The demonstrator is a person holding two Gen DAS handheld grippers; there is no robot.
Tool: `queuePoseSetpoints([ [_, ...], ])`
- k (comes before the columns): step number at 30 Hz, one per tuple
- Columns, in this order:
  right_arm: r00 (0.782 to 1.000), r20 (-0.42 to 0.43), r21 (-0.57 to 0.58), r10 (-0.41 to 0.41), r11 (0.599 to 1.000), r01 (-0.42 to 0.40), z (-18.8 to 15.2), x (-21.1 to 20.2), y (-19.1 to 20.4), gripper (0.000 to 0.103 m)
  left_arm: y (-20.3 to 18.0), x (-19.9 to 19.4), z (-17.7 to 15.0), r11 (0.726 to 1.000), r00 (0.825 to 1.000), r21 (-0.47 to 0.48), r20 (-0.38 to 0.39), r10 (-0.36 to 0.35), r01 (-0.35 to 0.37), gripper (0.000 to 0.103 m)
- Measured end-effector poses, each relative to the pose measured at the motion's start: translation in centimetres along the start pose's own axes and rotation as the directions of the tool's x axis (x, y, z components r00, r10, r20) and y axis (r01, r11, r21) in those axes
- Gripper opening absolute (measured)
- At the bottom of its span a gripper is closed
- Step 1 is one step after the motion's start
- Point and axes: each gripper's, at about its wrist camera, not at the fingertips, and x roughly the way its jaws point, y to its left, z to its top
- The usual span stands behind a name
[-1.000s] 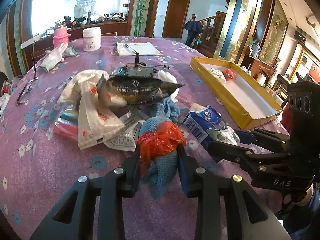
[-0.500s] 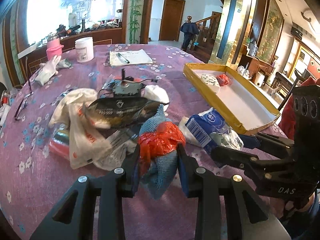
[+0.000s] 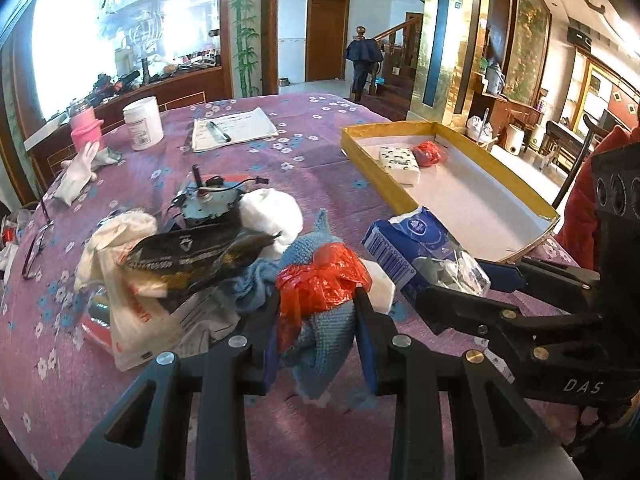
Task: Organize soft objects
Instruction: 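Carry the blue cloth bundle and blue tissue pack with both grippers over the tray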
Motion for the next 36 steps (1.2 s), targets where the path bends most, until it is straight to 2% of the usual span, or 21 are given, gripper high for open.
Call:
queuePoseSetpoints([
  [22, 0.995, 0.084, 0.086, -0.047, 0.996, 0.04, 1.0, -3.3, -4.5, 0.056, -5.0, 2.4, 3.3, 0.997, 1.0, 0.076, -0.009, -0.02, 0.021, 0.031],
  [29, 0.988, 0.103, 0.151, -0.11, 0.984, 0.094, 1.8, -4.8, -7.8, 0.056, -7.3, 4.5, 5.0, 0.994, 0.998, 0.094, -0.033, -0.051, 0.054, 0.031],
  [36, 0.971, 0.069, 0.219, -0.23, 0.953, 0.21, 4.7, -5.2, -11.8, 0.056, -10.1, 8.6, 8.2, 0.989, 0.99, 0.086, -0.093, -0.11, 0.118, 0.031],
])
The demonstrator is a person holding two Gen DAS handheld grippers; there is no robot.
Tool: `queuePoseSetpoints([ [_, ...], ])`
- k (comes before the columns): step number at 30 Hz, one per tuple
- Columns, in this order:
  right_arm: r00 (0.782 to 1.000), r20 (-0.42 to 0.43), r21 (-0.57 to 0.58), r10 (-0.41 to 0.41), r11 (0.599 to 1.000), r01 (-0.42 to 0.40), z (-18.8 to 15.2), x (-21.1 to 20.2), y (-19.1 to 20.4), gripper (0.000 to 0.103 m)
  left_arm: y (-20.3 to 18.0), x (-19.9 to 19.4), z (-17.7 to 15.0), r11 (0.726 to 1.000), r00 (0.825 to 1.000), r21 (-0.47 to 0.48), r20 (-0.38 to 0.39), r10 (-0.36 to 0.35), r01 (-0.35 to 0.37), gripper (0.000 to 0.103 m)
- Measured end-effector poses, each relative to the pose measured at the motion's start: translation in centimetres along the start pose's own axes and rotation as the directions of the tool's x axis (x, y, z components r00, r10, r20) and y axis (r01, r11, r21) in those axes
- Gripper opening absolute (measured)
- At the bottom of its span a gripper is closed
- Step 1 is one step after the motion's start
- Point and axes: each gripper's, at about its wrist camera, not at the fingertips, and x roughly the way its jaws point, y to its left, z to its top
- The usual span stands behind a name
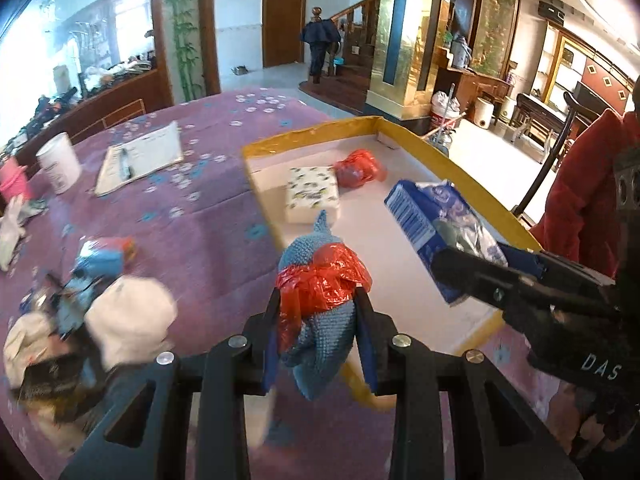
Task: Organize soft objects
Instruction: 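Carry the blue cloth bundle and blue tissue pack with both grippers over the tray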
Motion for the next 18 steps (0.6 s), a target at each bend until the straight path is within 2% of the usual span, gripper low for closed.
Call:
queuePoseSetpoints([
  [7, 0.995, -0.041, 0.072, -0.091, 0.993, 0.094, 4.1, 2.3, -3.4, 0.056, -1.7, 5.1, 3.1, 1.0, 0.998, -0.013, -0.062, -0.02, 0.019, 0.031],
  [10, 0.991, -0.069, 0.096, -0.118, 0.988, 0.124, 5.6, 3.7, -4.7, 0.056, -1.8, 7.0, 4.1, 0.998, 0.994, -0.047, -0.098, -0.042, 0.037, 0.031],
  [13, 0.984, -0.099, 0.104, -0.145, 0.982, 0.155, 6.1, 5.0, -5.8, 0.056, -1.7, 8.4, 4.4, 0.994, 0.99, -0.086, -0.123, -0.073, 0.063, 0.031],
  [18, 0.977, -0.123, 0.103, -0.175, 0.977, 0.188, 5.7, 6.5, -6.7, 0.056, -1.8, 9.2, 3.7, 0.995, 0.989, -0.083, -0.131, -0.067, 0.057, 0.031],
])
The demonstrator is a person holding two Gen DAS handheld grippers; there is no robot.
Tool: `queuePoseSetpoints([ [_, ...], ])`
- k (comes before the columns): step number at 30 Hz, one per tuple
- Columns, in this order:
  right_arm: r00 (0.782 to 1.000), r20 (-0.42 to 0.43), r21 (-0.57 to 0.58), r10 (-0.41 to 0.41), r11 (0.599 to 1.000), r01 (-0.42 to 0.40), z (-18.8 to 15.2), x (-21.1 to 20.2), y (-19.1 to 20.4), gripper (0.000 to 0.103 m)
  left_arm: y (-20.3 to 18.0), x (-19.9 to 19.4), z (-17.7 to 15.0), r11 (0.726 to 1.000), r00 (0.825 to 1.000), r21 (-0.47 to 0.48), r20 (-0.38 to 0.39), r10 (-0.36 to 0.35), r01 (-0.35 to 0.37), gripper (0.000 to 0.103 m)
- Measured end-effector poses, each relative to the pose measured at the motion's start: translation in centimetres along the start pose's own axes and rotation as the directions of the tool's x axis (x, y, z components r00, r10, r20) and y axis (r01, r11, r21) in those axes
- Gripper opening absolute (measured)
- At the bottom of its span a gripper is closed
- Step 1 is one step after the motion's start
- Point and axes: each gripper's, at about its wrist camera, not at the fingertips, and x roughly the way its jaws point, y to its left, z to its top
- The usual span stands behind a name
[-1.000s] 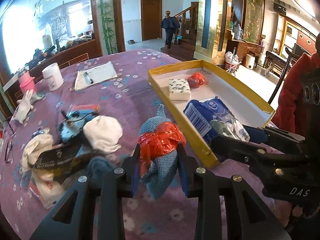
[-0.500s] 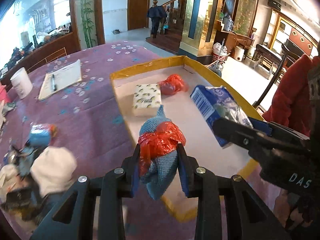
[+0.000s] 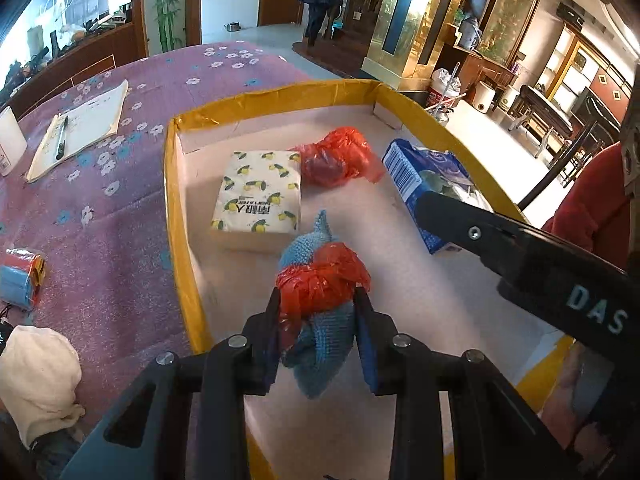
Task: Organize soft objects
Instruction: 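Carry the blue cloth bundle and blue tissue pack with both grippers over the tray, then open both grippers to drop the cloth bundle and tissue pack into the tray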
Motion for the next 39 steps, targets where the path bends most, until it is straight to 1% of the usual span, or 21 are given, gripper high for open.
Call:
queuePoseSetpoints([
  [2, 1.0, 0.004, -0.009, 0.011, 1.0, -0.011, 0.3, 0.2, 0.1, 0.056, 0.0, 0.1, -0.1, 1.0, 1.0, 0.005, 0.0, 0.001, -0.001, 0.031],
  [4, 0.999, 0.017, -0.033, -0.036, 0.999, 0.037, 0.4, 0.1, 0.5, 0.057, 0.2, 0.4, 0.0, 1.0, 1.0, 0.017, -0.001, 0.001, -0.001, 0.031],
  [6, 0.999, -0.012, -0.055, -0.049, 0.997, 0.048, 0.3, 0.9, 1.1, 0.058, 0.1, 0.5, 0.0, 1.0, 1.0, 0.019, -0.006, -0.006, 0.006, 0.031],
  [9, 0.997, -0.029, -0.093, -0.077, 0.993, 0.074, 0.2, 1.3, 1.8, 0.058, 0.2, 0.6, 0.1, 1.0, 1.0, 0.016, -0.012, -0.004, 0.004, 0.031],
  [11, 0.996, -0.036, -0.109, -0.082, 0.991, 0.077, 0.1, 1.4, 2.0, 0.058, 0.3, 0.7, 0.1, 1.0, 1.0, 0.015, -0.012, -0.005, 0.005, 0.031],
  [17, 0.995, -0.047, -0.102, -0.085, 0.992, 0.08, -0.1, 1.4, 1.7, 0.059, 0.3, 0.6, 0.1, 1.0, 1.0, 0.014, -0.011, -0.006, 0.006, 0.032],
  [18, 0.996, -0.045, -0.102, -0.08, 0.992, 0.075, -0.1, 1.4, 1.8, 0.059, 0.3, 0.7, 0.2, 1.0, 1.0, 0.015, -0.01, -0.007, 0.007, 0.034],
  [19, 0.996, -0.04, -0.1, -0.076, 0.992, 0.072, -0.1, 1.3, 1.7, 0.062, 0.4, 0.7, 0.2, 1.0, 1.0, 0.015, -0.01, -0.009, 0.009, 0.036],
  [20, 0.997, -0.033, -0.094, -0.076, 0.993, 0.073, 0.0, 1.1, 1.6, 0.066, 0.4, 0.6, 0.2, 1.0, 1.0, 0.012, -0.006, -0.013, 0.013, 0.044],
  [21, 0.997, -0.021, -0.089, -0.068, 0.994, 0.066, -0.1, 0.8, 1.6, 0.067, 0.4, 0.5, 0.2, 1.0, 1.0, 0.009, -0.002, -0.015, 0.015, 0.055],
  [23, 0.998, 0.007, -0.061, -0.058, 0.996, 0.058, -0.1, 0.2, 1.2, 0.068, 0.4, -0.1, 0.1, 1.0, 1.0, 0.004, 0.021, -0.02, 0.02, 0.062],
  [24, 0.998, 0.022, -0.044, -0.054, 0.998, 0.055, -0.1, -0.2, 1.0, 0.068, 0.4, -0.4, 0.1, 1.0, 1.0, 0.001, 0.03, -0.009, 0.009, 0.062],
  [27, 0.994, 0.109, 0.033, 0.021, 0.999, -0.024, -0.6, -2.8, -0.2, 0.069, 0.1, -1.5, 0.2, 1.0, 0.999, -0.006, 0.04, -0.023, 0.023, 0.062],
  [29, 0.986, 0.167, 0.047, 0.024, 0.998, -0.032, -1.1, -4.8, -0.3, 0.07, -0.1, -2.8, 0.3, 0.999, 0.997, -0.007, 0.067, -0.031, 0.031, 0.062],
  [31, 0.979, 0.198, 0.044, 0.041, 0.998, -0.05, -1.6, -6.3, -0.2, 0.073, -0.4, -4.4, 0.2, 1.0, 0.995, -0.009, 0.096, -0.021, 0.022, 0.062],
  [35, 0.979, 0.197, 0.022, 0.048, 0.998, -0.053, -2.2, -7.5, 1.0, 0.075, -0.2, -6.7, -0.5, 1.0, 0.993, -0.016, 0.113, -0.015, 0.017, 0.067],
  [37, 0.979, 0.19, 0.017, 0.067, 0.997, -0.072, -2.7, -7.9, 1.5, 0.075, 0.3, -7.9, -1.4, 1.0, 0.993, -0.016, 0.114, -0.001, 0.002, 0.068],
  [39, 0.981, 0.171, -0.01, 0.096, 0.995, -0.095, -3.6, -7.8, 2.8, 0.075, 0.9, -8.9, -2.5, 1.0, 0.993, -0.017, 0.122, 0.009, -0.007, 0.068],
])
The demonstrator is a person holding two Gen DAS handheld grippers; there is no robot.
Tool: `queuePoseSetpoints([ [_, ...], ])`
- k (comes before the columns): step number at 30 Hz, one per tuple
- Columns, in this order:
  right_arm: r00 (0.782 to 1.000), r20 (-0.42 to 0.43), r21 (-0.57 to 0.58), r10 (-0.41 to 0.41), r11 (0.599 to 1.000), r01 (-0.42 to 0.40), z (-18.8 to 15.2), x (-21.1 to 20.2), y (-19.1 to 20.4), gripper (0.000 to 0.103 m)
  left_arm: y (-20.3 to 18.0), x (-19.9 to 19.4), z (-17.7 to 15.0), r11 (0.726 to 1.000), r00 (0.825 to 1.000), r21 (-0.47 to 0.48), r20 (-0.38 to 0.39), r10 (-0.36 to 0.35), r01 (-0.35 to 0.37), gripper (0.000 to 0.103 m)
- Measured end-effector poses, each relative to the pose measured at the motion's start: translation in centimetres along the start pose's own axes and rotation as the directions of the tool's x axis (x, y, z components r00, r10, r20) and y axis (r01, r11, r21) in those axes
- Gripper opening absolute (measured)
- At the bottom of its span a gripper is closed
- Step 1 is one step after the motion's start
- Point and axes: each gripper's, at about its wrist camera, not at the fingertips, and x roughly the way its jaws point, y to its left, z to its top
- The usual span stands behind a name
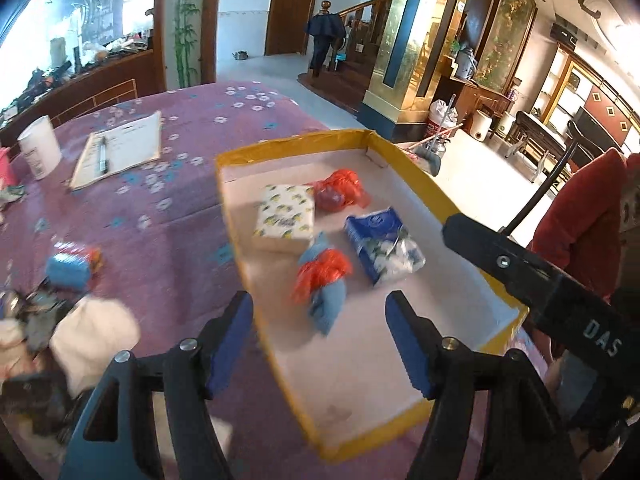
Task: Organize soft objects
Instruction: 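Open both grippers to drop the cloth bundle and tissue pack into the tray, then grasp the white Face tissue pack with the right gripper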
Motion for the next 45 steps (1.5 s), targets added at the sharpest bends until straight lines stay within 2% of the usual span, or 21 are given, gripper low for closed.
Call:
queuePoseSetpoints([
  [7, 0.993, -0.085, -0.117, 0.081, 0.989, -0.091, -3.5, 1.4, 6.4, 0.075, 5.5, -5.3, -6.0, 0.997, 0.995, -0.029, 0.064, 0.073, -0.071, 0.068],
  [12, 0.975, -0.174, -0.276, 0.138, 0.944, -0.182, -7.1, 2.2, 12.6, 0.075, 11.6, -9.3, -10.7, 0.989, 0.987, -0.106, 0.113, 0.118, -0.106, 0.068],
  [15, 0.962, -0.24, -0.33, 0.134, 0.92, -0.211, -9.3, 3.4, 14.8, 0.075, 16.8, -11.8, -13.7, 0.965, 0.97, -0.21, 0.147, 0.193, -0.16, 0.068],
  [19, 0.94, -0.32, -0.351, 0.117, 0.907, -0.232, -11.2, 5.4, 16.3, 0.076, 23.9, -13.4, -16.5, 0.901, 0.949, -0.37, 0.124, 0.289, -0.226, 0.068],
  [22, 0.933, -0.341, -0.366, 0.113, 0.899, -0.242, -11.5, 6.3, 17.2, 0.076, 26.8, -13.4, -17.7, 0.869, 0.948, -0.441, 0.108, 0.299, -0.224, 0.068],
  [23, 0.934, -0.346, -0.376, 0.094, 0.898, -0.23, -11.5, 6.8, 17.3, 0.076, 27.5, -13.3, -17.9, 0.864, 0.956, -0.463, 0.104, 0.274, -0.197, 0.068],
  [24, 0.931, -0.356, -0.389, 0.075, 0.895, -0.221, -11.6, 7.4, 17.5, 0.077, 27.9, -13.2, -17.8, 0.869, 0.965, -0.471, 0.118, 0.233, -0.152, 0.068],
  [25, 0.927, -0.371, -0.399, 0.061, 0.891, -0.218, -11.6, 7.9, 17.5, 0.079, 27.7, -13.1, -17.6, 0.876, 0.968, -0.462, 0.125, 0.219, -0.139, 0.068],
  [28, 0.916, -0.402, -0.457, -0.001, 0.867, -0.2, -12.2, 9.2, 18.0, 0.079, 26.8, -12.6, -17.3, 0.901, 0.97, -0.41, 0.126, 0.209, -0.141, 0.068],
  [31, 0.914, -0.403, -0.512, -0.048, 0.839, -0.182, -12.8, 9.9, 18.5, 0.079, 25.7, -12.8, -17.3, 0.921, 0.97, -0.362, 0.133, 0.203, -0.143, 0.068],
  [34, 0.916, -0.393, -0.557, -0.079, 0.813, -0.169, -13.6, 10.4, 18.8, 0.079, 24.9, -12.8, -17.4, 0.934, 0.972, -0.33, 0.138, 0.192, -0.138, 0.068],
  [36, 0.905, -0.416, -0.576, -0.088, 0.795, -0.188, -14.4, 10.6, 19.2, 0.079, 24.7, -12.8, -17.4, 0.939, 0.972, -0.317, 0.139, 0.187, -0.135, 0.068],
  [37, 0.911, -0.404, -0.581, -0.08, 0.792, -0.188, -14.5, 10.5, 19.2, 0.079, 24.5, -12.8, -17.4, 0.942, 0.973, -0.307, 0.141, 0.182, -0.132, 0.068],
  [39, 0.916, -0.396, -0.575, -0.065, 0.796, -0.192, -14.5, 10.2, 19.2, 0.061, 24.2, -12.8, -17.5, 0.947, 0.974, -0.294, 0.143, 0.175, -0.127, 0.068],
  [40, 0.915, -0.397, -0.573, -0.064, 0.797, -0.193, -14.4, 10.0, 19.2, 0.049, 24.0, -12.8, -17.4, 0.95, 0.975, -0.287, 0.142, 0.17, -0.124, 0.068],
  [45, 0.911, -0.412, -0.527, 0.031, 0.807, -0.266, -14.8, 8.0, 19.4, 0.049, 24.0, -12.5, -17.2, 0.946, 0.979, -0.3, 0.118, 0.166, -0.125, 0.068],
])
